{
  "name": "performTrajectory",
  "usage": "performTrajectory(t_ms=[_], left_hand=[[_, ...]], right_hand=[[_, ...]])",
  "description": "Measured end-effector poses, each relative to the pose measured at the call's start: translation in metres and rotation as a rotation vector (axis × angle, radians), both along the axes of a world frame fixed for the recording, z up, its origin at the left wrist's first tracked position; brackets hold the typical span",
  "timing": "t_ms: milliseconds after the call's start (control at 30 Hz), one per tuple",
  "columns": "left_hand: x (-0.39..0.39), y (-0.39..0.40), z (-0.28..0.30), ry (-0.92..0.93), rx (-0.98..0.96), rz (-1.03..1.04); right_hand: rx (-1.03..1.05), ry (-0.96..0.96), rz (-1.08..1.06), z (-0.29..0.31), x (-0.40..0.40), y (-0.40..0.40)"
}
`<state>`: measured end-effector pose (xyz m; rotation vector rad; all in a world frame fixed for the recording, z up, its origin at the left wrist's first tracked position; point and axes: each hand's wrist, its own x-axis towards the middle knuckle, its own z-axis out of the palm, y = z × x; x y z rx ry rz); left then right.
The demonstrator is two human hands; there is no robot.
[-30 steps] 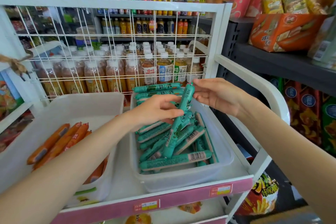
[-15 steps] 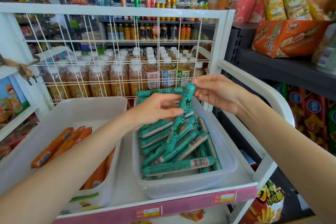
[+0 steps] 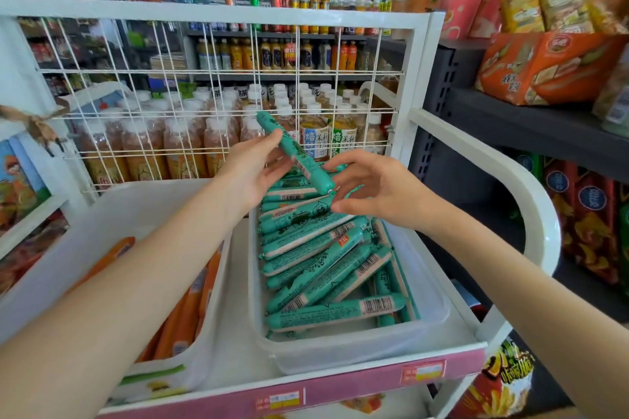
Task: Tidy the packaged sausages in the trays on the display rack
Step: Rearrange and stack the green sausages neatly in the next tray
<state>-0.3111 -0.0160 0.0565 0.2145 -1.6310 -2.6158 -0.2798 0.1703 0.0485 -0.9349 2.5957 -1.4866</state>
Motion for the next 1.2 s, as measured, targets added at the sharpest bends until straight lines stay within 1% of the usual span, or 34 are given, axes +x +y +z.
performTrajectory(t_ms=[200, 600, 667, 700, 767, 833, 867, 933, 967, 1033, 1100, 1167, 1200], left_hand=[[0.0, 0.004, 0.002, 0.045, -0.013, -0.015], [0.0, 0.004, 0.003, 0.04, -0.001, -0.005], [0.0, 0.005, 0.003, 0.039, 0.029, 0.022], [0.0, 0.006, 0.002, 0.036, 0.05, 0.042], [0.002, 0.008, -0.002, 0.026, 0.094, 0.06], [0.006, 0.01, -0.008, -0.007, 0.094, -0.013], [0.009, 0.01, -0.011, -0.031, 0.053, -0.08], [0.014, 0.007, -0.017, -0.059, -0.095, -0.18], [0.016, 0.005, -0.02, -0.045, -0.19, -0.171], [0.017, -0.002, -0.022, 0.072, -0.427, -0.054], [0.016, -0.007, -0.024, 0.242, -0.71, 0.05], [0.016, -0.007, -0.028, 0.379, -0.977, 0.03], [0.015, -0.005, -0.032, 0.427, -1.082, -0.018]], right_hand=[[-0.007, 0.104, -0.046, -0.003, 0.0, -0.004], [-0.085, 0.129, 0.009, -0.01, -0.007, 0.001], [-0.125, 0.084, -0.006, -0.011, -0.008, 0.002], [-0.176, 0.033, -0.024, -0.012, -0.009, 0.002], [-0.357, -0.132, -0.08, -0.015, -0.01, 0.001], [-0.537, -0.246, -0.194, -0.016, -0.014, 0.0], [-0.588, -0.252, -0.27, -0.016, -0.017, 0.001], [-0.61, -0.212, -0.425, -0.012, -0.026, 0.008], [-0.601, -0.191, -0.482, -0.01, -0.031, 0.012], [-0.555, -0.166, -0.536, -0.007, -0.038, 0.019], [-0.435, -0.182, -0.498, -0.009, -0.042, 0.02], [-0.252, -0.199, -0.411, -0.018, -0.043, 0.014], [-0.129, -0.16, -0.382, -0.025, -0.044, 0.011]])
